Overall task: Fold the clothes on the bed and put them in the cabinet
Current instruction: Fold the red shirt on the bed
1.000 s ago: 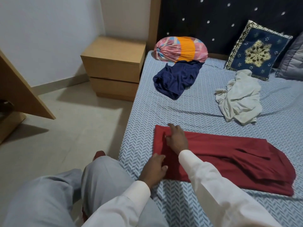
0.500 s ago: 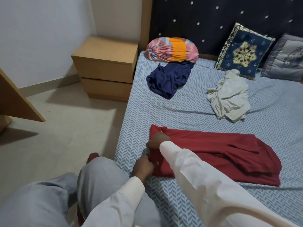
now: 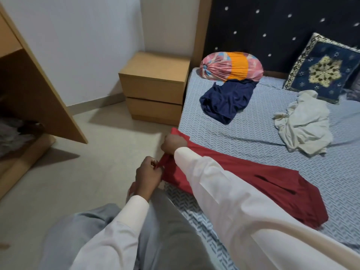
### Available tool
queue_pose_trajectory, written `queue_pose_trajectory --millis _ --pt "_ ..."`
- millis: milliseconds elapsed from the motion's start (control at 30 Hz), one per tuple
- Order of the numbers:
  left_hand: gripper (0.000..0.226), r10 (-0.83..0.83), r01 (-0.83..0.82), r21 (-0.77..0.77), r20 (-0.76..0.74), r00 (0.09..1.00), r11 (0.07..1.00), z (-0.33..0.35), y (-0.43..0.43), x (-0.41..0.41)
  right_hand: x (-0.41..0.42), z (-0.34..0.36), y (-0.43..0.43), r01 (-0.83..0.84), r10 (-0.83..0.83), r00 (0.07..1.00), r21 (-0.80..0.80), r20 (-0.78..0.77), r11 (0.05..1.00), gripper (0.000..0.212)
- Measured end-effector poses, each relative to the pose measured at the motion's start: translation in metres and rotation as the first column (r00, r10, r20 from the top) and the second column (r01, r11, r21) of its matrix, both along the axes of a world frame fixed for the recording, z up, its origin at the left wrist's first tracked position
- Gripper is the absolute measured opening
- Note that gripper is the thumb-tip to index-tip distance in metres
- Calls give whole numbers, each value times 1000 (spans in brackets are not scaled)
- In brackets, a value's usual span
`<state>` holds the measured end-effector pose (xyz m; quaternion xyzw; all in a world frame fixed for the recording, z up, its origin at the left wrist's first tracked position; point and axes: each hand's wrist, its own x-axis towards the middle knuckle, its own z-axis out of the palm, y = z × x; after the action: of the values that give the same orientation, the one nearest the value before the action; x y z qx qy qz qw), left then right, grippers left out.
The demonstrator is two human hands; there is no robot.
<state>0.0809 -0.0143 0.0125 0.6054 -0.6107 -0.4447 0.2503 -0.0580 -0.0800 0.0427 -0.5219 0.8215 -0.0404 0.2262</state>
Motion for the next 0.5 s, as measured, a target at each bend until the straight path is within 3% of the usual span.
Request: queue_pose_trajectory --millis 67,133,267,333,400,500 --pt "15 -50 49 -42 -17 999 998 3 4 0 -4 -4 4 8 -8 1000 6 26 1000 33" --pt "15 -117 113 -120 -28 993 986 3 16 -10 -19 -9 20 39 -38 995 -10 92 999 46" --pt "20 -296 275 -262 -44 954 925 -6 46 -40 -67 -22 70 112 -66 937 -113 343 987 70" --pt "30 -370 367 -322 55 927 873 -13 61 -57 -94 -28 102 248 -122 814 -151 568 957 79" --pt "53 -394 483 -397 289 873 780 -20 72 -73 -120 -34 133 407 -167 616 -129 770 904 78" --pt "85 -385 651 -290 614 689 701 -31 86 -88 -158 -44 174 548 -195 434 -86 879 832 76"
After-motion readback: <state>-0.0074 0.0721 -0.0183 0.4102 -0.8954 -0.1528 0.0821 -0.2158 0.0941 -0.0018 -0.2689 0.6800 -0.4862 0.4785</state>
